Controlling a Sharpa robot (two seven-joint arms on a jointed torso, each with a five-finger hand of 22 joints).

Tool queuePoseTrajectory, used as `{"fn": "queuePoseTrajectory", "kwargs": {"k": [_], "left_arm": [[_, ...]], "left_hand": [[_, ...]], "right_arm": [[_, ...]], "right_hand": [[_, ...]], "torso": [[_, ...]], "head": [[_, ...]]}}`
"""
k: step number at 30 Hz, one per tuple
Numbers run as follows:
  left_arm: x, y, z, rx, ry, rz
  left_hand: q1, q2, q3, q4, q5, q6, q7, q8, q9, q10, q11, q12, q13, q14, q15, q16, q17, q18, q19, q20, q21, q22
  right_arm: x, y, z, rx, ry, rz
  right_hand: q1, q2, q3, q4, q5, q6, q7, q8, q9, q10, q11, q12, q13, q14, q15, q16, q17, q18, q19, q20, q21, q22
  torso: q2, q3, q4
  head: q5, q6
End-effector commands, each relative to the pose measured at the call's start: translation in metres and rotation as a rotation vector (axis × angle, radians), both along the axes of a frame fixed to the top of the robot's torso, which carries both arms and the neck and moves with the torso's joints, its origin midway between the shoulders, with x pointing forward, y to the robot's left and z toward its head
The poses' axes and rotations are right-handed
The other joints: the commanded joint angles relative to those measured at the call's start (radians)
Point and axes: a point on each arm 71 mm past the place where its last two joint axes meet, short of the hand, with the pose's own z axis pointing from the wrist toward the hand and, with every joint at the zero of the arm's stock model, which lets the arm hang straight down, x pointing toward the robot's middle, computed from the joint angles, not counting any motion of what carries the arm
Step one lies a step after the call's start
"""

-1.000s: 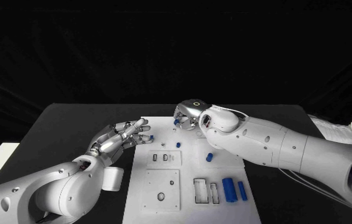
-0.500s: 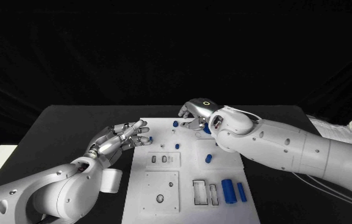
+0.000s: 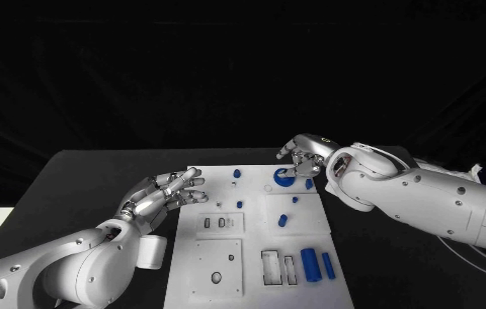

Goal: Assemble the parts on the task board

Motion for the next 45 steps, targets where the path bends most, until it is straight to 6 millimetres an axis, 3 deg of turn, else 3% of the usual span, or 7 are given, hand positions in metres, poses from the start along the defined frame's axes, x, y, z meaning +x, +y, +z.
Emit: {"fn": "queuePoseTrajectory", "kwargs": {"k": [1,4,5,7,11,36,45], "left_arm": [[0.000,-0.003,0.001,-0.019,-0.001,-0.023],[0.000,-0.003,0.001,-0.020,0.000,-0.025],[0.000,-0.003,0.001,-0.021,0.000,-0.026],[0.000,-0.003,0.001,-0.021,0.001,-0.027],[0.001,-0.004,0.001,-0.022,0.002,-0.029],[0.001,-0.005,0.000,-0.022,0.004,-0.032],[0.001,-0.005,0.000,-0.022,0.004,-0.032]], "left_hand": [[0.000,0.009,0.000,-0.007,-0.003,0.000,0.004,-0.006,-0.001,-0.001,0.005,-0.004,-0.001,-0.007,-0.002,-0.007,0.001,0.000,-0.009,0.000,0.004,-0.001],[0.001,0.010,0.001,-0.008,-0.003,0.000,0.004,-0.006,-0.001,-0.001,0.005,-0.004,-0.001,-0.007,-0.002,-0.007,0.001,0.001,-0.009,0.001,0.004,-0.001],[0.001,0.010,0.001,-0.008,-0.003,0.000,0.004,-0.006,-0.001,-0.001,0.005,-0.004,-0.001,-0.007,-0.002,-0.007,0.001,0.001,-0.009,0.001,0.004,-0.001],[0.001,0.010,0.001,-0.008,-0.003,0.000,0.004,-0.006,-0.001,-0.001,0.005,-0.004,-0.001,-0.007,-0.002,-0.007,0.001,0.001,-0.009,0.001,0.004,-0.001],[0.002,0.011,0.002,-0.008,-0.003,0.000,0.004,-0.006,-0.001,-0.001,0.005,-0.004,-0.001,-0.007,-0.001,-0.008,0.002,0.001,-0.010,0.001,0.004,-0.001],[0.005,0.014,0.004,-0.011,-0.002,0.000,0.004,-0.007,-0.001,-0.001,0.005,-0.005,-0.001,-0.007,-0.002,-0.010,0.003,0.001,-0.011,0.001,0.005,-0.001],[0.006,0.015,0.006,-0.012,-0.002,0.000,0.004,-0.007,-0.001,-0.001,0.005,-0.006,-0.001,-0.007,-0.002,-0.010,0.004,0.001,-0.011,0.001,0.005,-0.001]], "right_arm": [[0.002,-0.011,-0.008,-0.013,0.115,-0.031],[0.004,-0.017,-0.010,-0.027,0.117,-0.043],[0.004,-0.017,-0.010,-0.034,0.115,-0.045],[0.006,-0.018,-0.011,-0.048,0.114,-0.046],[0.007,-0.014,-0.013,-0.080,0.113,-0.040],[0.019,-0.010,-0.026,-0.144,0.155,-0.077],[0.019,-0.008,-0.027,-0.143,0.163,-0.071]], "right_hand": [[0.012,0.013,-0.035,0.025,0.005,-0.008,0.003,0.011,0.002,-0.016,0.004,0.087,0.113,0.026,0.002,0.019,0.032,-0.010,0.000,0.006,0.009,0.008],[0.024,0.011,-0.063,0.044,0.014,-0.012,0.006,0.019,0.003,0.057,0.010,0.351,0.379,0.035,0.009,0.060,0.106,-0.010,0.000,0.008,0.011,0.011],[0.028,0.010,-0.075,0.053,0.020,-0.013,0.010,0.023,0.004,0.096,0.011,0.477,0.500,0.060,0.012,0.137,0.241,-0.013,0.002,0.012,0.013,0.018],[0.036,0.011,-0.091,0.067,0.022,-0.012,0.016,0.034,0.005,0.138,0.015,0.612,0.632,0.074,0.018,0.204,0.365,-0.013,0.004,0.018,0.013,0.022],[0.046,0.017,-0.108,0.081,0.021,-0.015,0.020,0.051,0.007,0.185,0.025,0.716,0.731,0.091,0.025,0.266,0.491,-0.020,0.019,0.027,0.028,0.054],[0.062,0.048,-0.099,0.080,0.019,-0.003,0.021,0.065,0.008,0.206,0.028,0.749,0.762,0.096,0.029,0.280,0.522,-0.028,0.035,0.030,0.046,0.094],[0.061,0.092,-0.078,0.078,0.009,0.036,0.013,0.075,0.011,0.206,0.021,0.749,0.762,0.096,0.023,0.282,0.526,-0.030,0.039,0.026,0.051,0.105]], "torso": [[0.000,0.0003,-0.0004],[0.000,-0.0001,-0.0017],[0.000,0.0002,-0.0009],[0.001,0.0008,0.0001],[0.001,0.0001,0.0009],[0.000,-0.0014,0.0014],[0.000,-0.0017,0.0010]], "head": [[-0.001,-0.001],[0.001,-0.002],[0.000,-0.002],[-0.001,-0.003],[-0.001,-0.005],[0.000,-0.014],[0.000,-0.016]]}}
